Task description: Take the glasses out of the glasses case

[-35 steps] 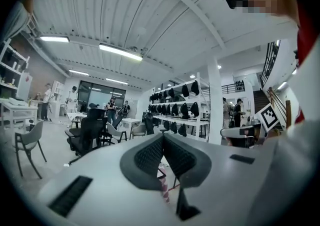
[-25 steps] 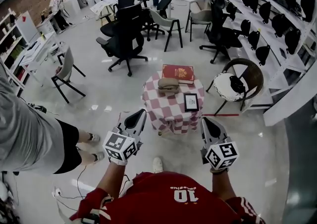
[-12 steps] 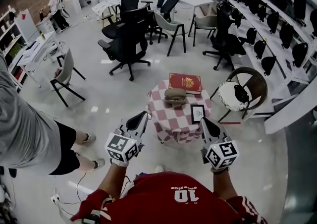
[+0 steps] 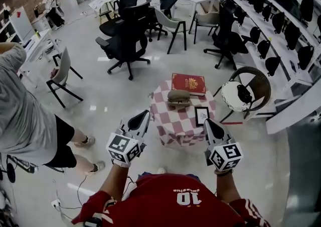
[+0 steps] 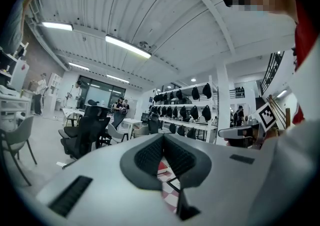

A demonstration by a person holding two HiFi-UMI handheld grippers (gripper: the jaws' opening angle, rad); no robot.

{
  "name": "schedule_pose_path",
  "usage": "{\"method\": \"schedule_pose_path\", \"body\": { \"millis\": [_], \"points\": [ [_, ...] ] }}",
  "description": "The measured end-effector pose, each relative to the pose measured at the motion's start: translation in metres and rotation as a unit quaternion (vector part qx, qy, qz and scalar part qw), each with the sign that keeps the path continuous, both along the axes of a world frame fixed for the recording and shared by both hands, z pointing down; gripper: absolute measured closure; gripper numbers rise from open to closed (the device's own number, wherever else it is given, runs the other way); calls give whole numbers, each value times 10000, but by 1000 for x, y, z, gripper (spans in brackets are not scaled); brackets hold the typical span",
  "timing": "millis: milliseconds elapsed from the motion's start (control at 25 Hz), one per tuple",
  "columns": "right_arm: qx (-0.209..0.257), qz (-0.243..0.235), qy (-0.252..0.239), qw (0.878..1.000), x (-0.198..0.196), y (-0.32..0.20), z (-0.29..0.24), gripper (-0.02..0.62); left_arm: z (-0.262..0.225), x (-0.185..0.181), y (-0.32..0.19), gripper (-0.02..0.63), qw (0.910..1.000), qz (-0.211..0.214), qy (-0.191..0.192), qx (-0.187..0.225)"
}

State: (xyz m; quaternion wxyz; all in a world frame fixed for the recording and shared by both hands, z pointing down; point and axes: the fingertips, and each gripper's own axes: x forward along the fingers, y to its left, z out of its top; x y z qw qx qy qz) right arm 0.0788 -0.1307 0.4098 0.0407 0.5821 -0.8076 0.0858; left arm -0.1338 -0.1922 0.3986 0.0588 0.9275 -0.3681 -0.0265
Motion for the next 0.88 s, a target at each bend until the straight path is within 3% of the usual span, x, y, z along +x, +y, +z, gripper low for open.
{"method": "schedule_pose_path", "body": {
  "millis": [400,880],
  "points": [
    [-94,56,-6,9999,14,-17,5,578,7,19,-21,597,9999,112,63,-98],
    [111,-172,-130,9997,43,-97,1,578,-8,60,-85,597,9999,87,-75,91]
  ]
}}
